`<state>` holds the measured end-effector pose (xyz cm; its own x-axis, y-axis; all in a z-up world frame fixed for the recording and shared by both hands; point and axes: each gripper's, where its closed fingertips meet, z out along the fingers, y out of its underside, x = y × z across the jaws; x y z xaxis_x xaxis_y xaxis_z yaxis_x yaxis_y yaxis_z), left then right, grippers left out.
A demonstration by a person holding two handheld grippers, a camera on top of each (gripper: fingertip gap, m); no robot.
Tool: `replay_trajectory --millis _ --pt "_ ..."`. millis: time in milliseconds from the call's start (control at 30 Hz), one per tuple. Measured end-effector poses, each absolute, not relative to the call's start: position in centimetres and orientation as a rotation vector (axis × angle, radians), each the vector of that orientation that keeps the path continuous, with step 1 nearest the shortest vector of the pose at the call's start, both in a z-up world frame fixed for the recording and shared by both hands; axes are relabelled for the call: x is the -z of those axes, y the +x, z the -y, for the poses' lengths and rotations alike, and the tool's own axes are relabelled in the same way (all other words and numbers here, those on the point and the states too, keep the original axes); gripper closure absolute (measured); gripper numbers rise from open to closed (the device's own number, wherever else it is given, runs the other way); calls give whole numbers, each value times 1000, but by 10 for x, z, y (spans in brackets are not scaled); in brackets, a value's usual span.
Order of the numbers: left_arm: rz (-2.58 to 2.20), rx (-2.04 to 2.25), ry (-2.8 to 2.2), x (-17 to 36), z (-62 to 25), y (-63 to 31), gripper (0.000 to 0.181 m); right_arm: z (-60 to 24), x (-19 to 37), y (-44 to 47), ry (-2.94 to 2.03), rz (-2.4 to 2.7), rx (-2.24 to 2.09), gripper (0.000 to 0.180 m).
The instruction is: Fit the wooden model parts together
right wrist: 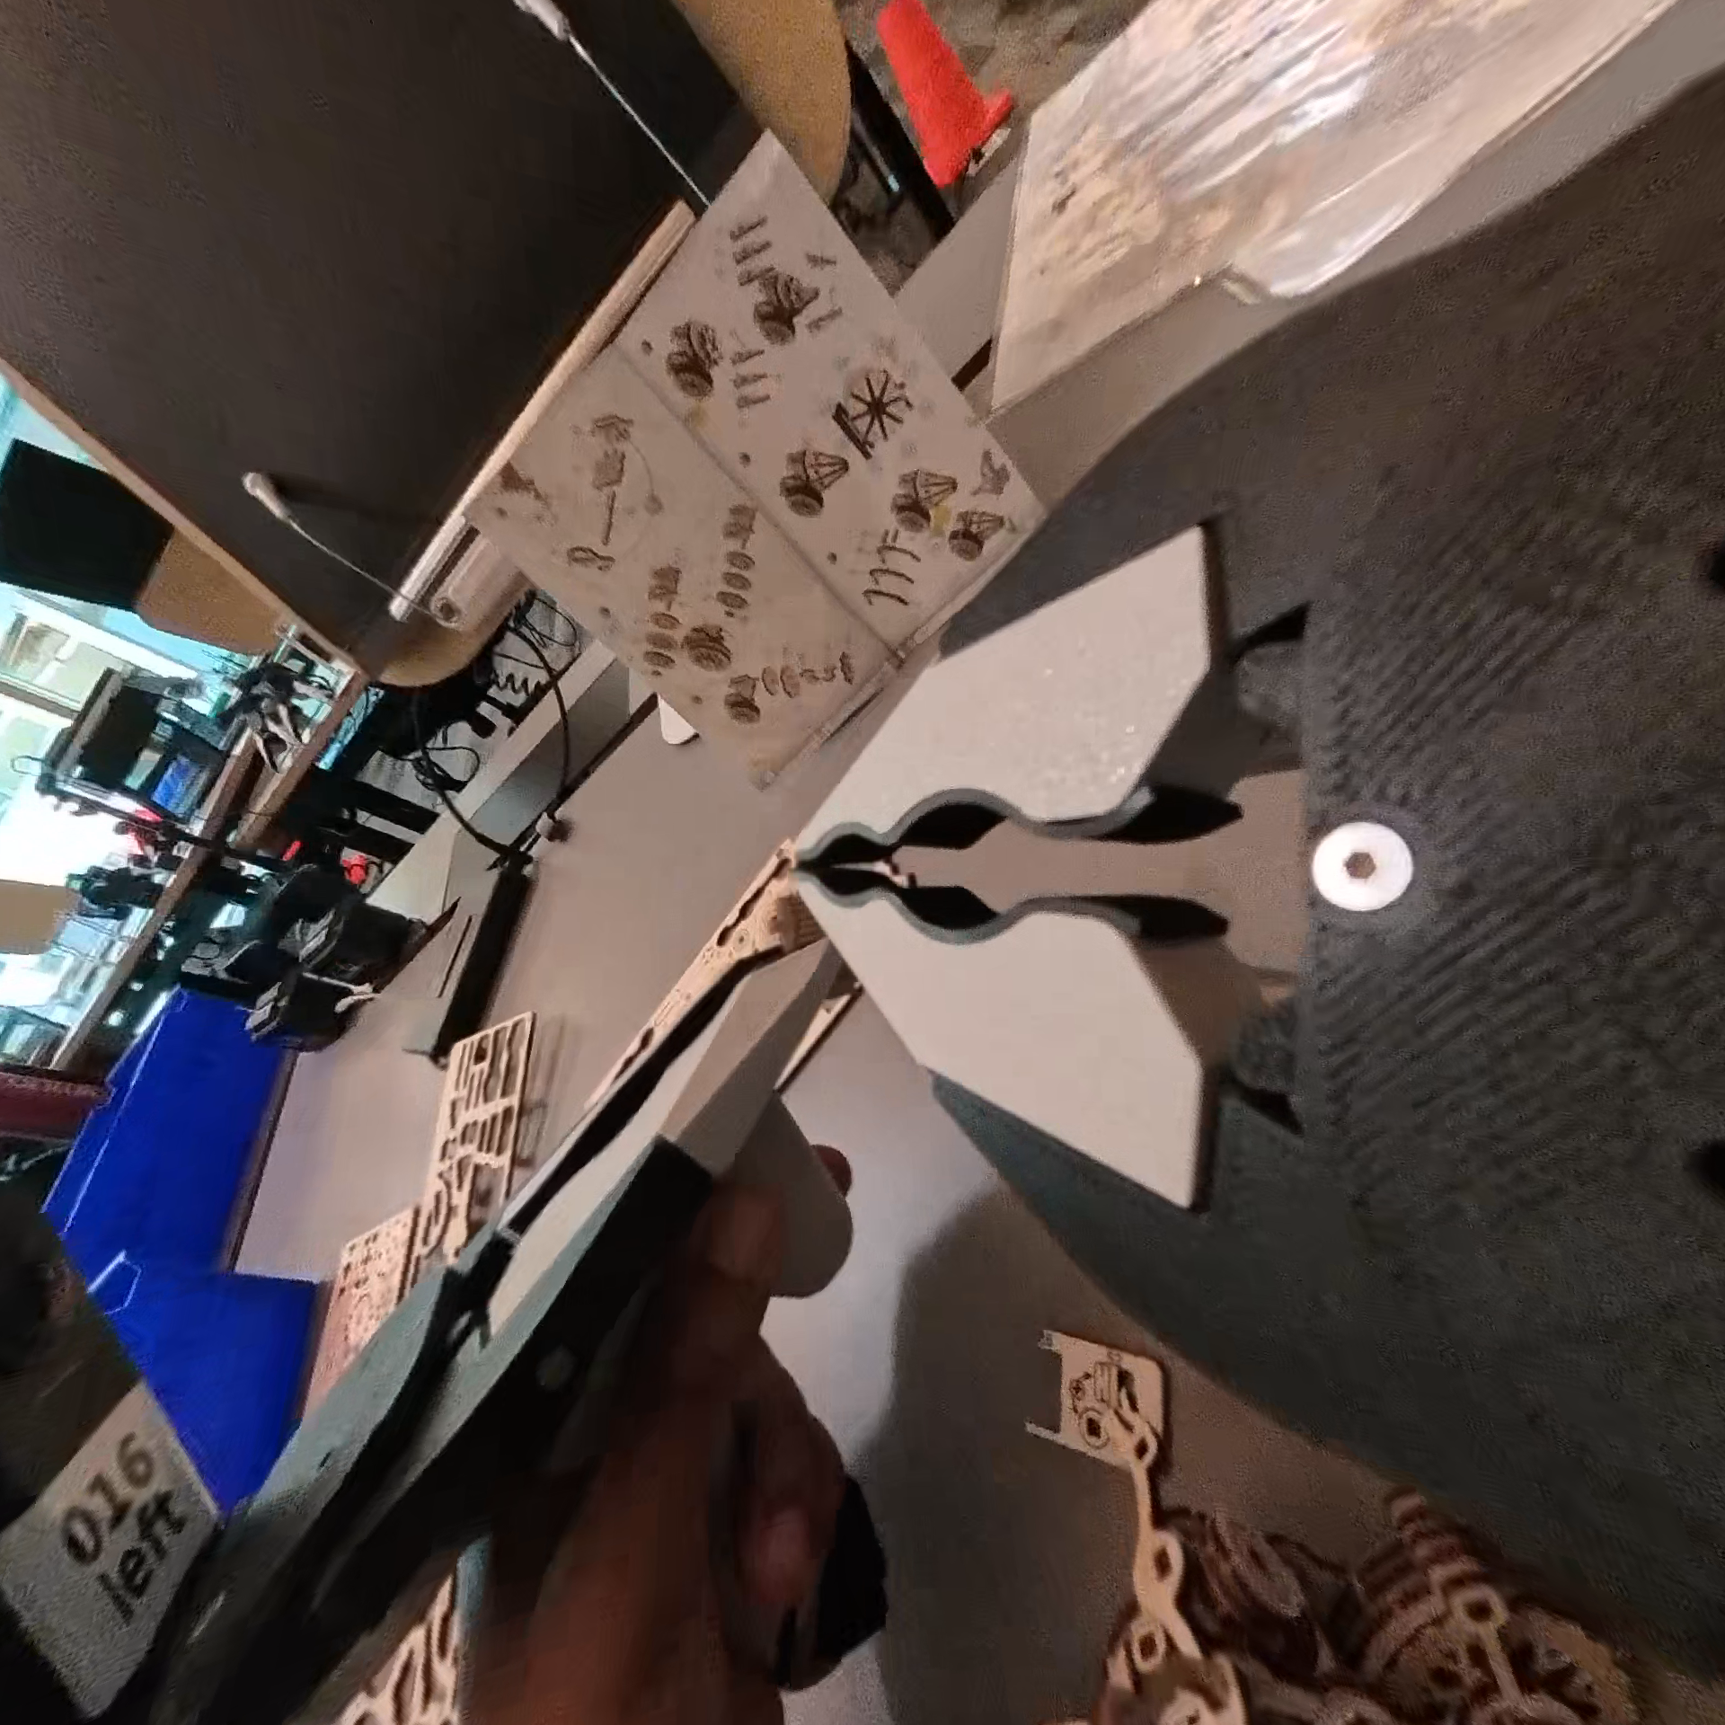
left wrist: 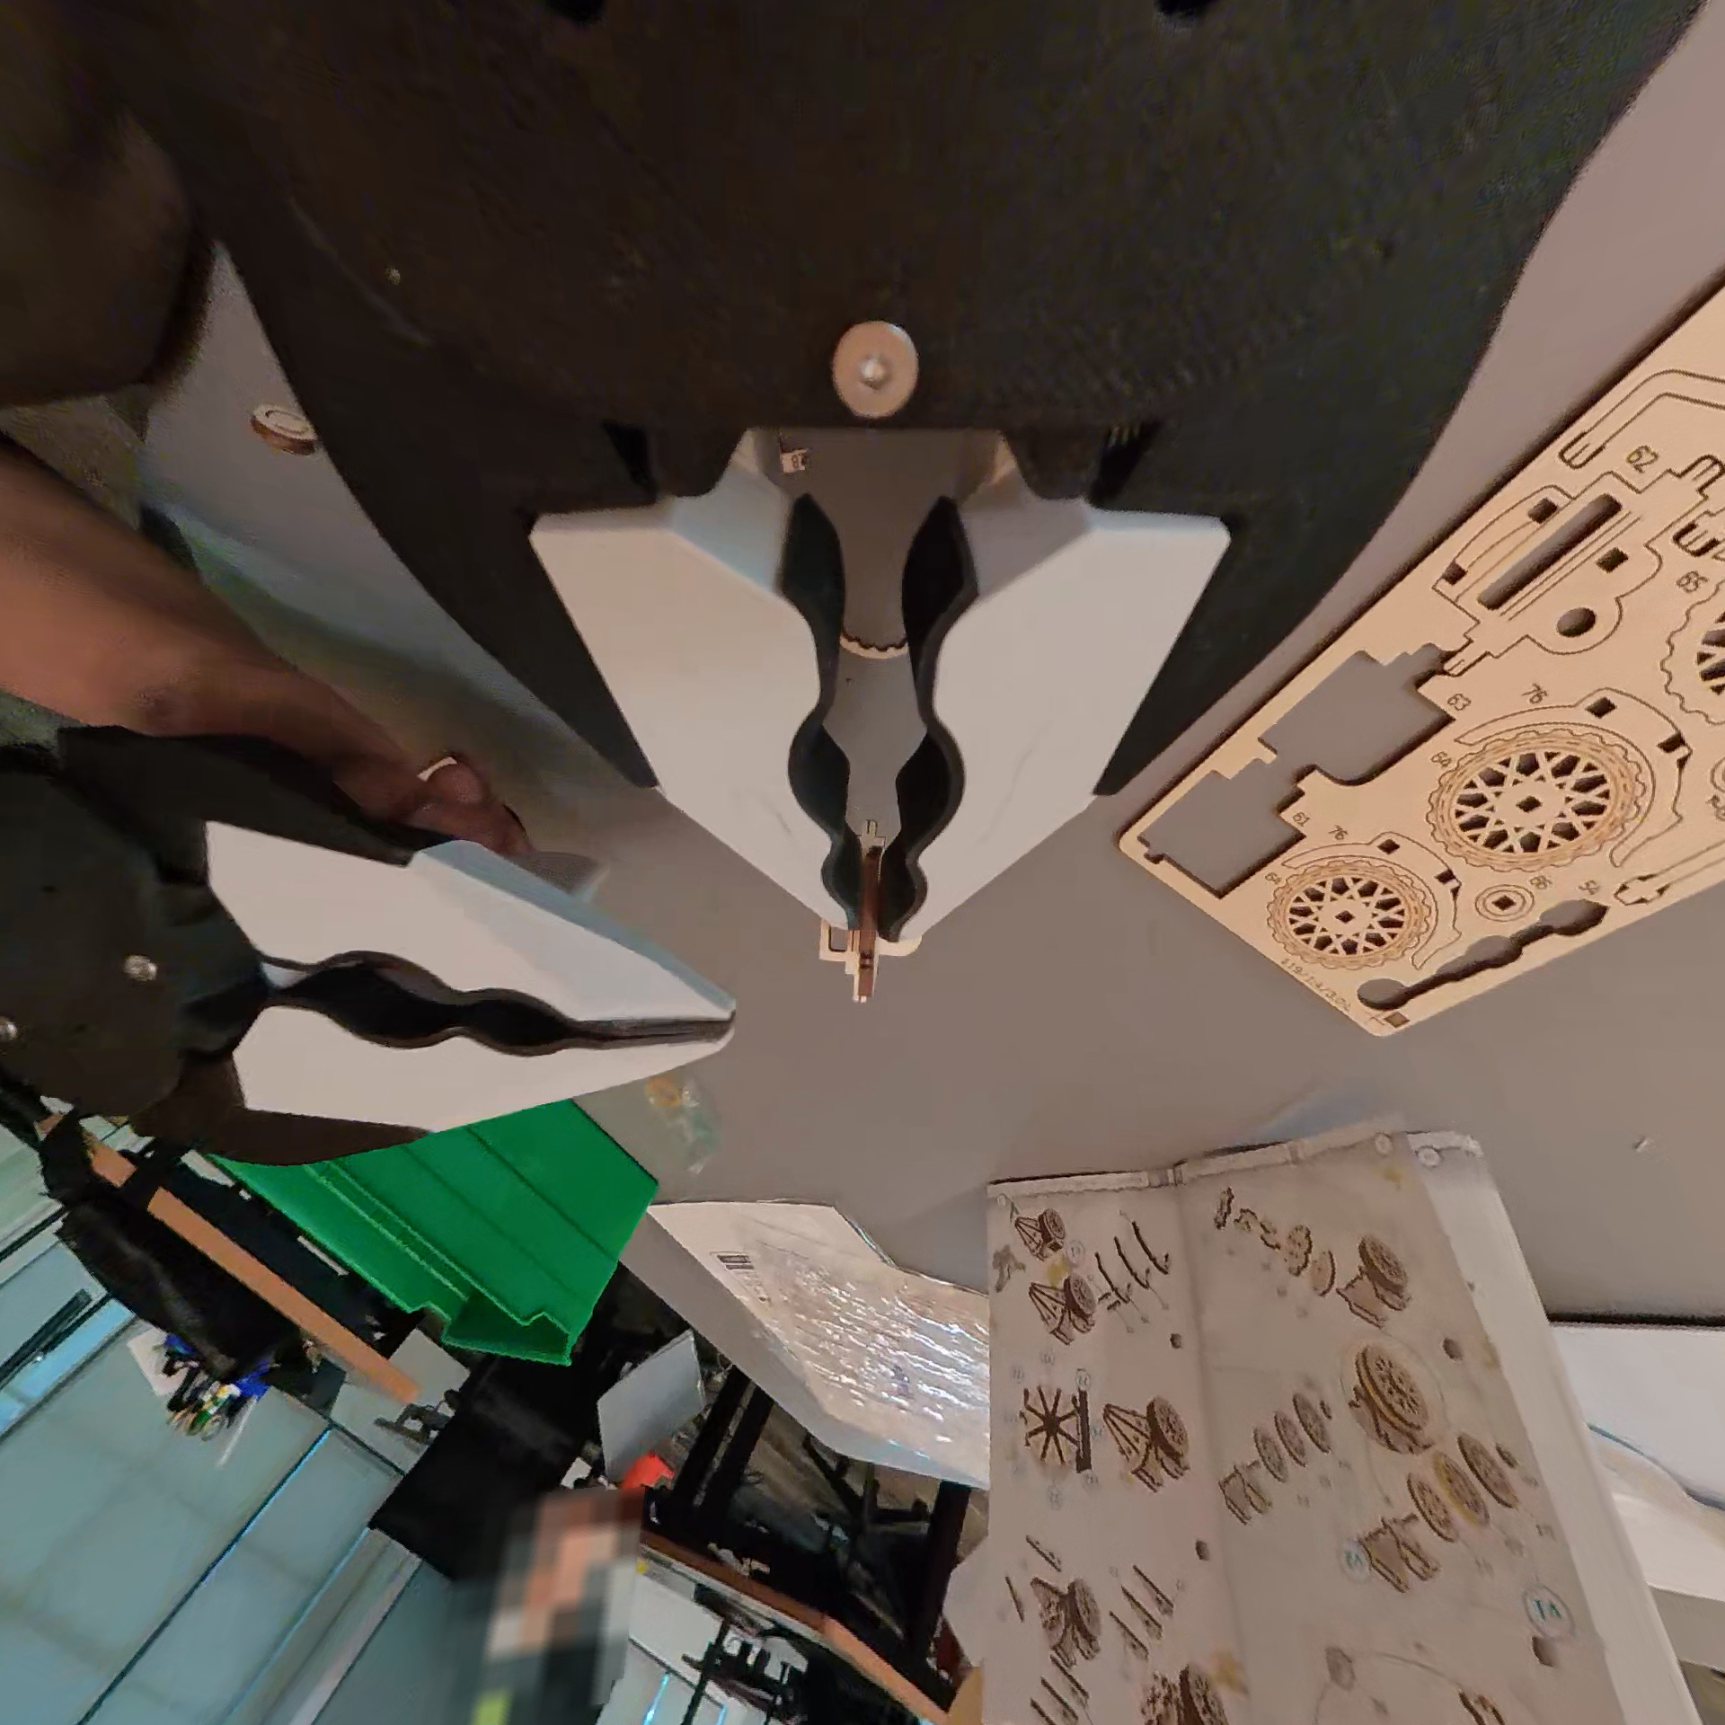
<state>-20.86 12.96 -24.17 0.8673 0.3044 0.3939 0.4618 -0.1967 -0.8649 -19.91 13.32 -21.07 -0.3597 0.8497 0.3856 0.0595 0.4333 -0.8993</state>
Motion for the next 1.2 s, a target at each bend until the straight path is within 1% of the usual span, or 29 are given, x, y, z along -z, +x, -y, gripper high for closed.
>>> replay_trajectory --millis 133,267,300,400,567,633,733,767,900,967,1033,1100,1133,1167,1200 --pt "580 198 -1795 243 -132 -204 180 -141 246 -206 -902 1841 -995 180" --pt "528 141 -1803 241 -132 -204 180 -139 209 -200 -830 1719 -1083 180" --pt "485 148 -1784 236 -134 -200 180 -138 209 -201 -829 1717 -1082 180" --pt "430 90 -1830 240 -135 -196 180 -151 246 -209 -1008 1819 -998 180" --pt "368 -3 -1829 236 -135 -197 180 -156 209 -204 -984 1703 -1140 180" --pt "349 -7 -1812 234 -136 -196 180 -149 208 -202 -970 1696 -1203 180" --pt "358 -5 -1780 229 -133 -198 180 -161 250 -210 -1126 1825 -1036 180" --pt "373 1 -1775 229 -132 -201 180 -162 252 -209 -1144 1835 -1052 180" --pt "470 91 -1730 231 -128 -211 180 -150 202 -200 -1006 1683 -1308 180" --pt "527 180 -1699 232 -127 -212 180 -138 194 -195 -913 1680 -1336 180" --pt "575 266 -1669 233 -128 -213 180 -127 205 -195 -865 1726 -1282 180" --pt "619 341 -1615 228 -126 -214 180 -127 234 -200 -894 1842 -1135 179" --pt "638 350 -1602 228 -124 -217 180 -131 250 -203 -938 1908 -1060 174" --pt "645 357 -1593 227 -123 -219 180 -134 260 -202 -975 1958 -1022 166" --pt "645 338 -1600 229 -122 -221 180 -134 258 -201 -991 1963 -1051 162"
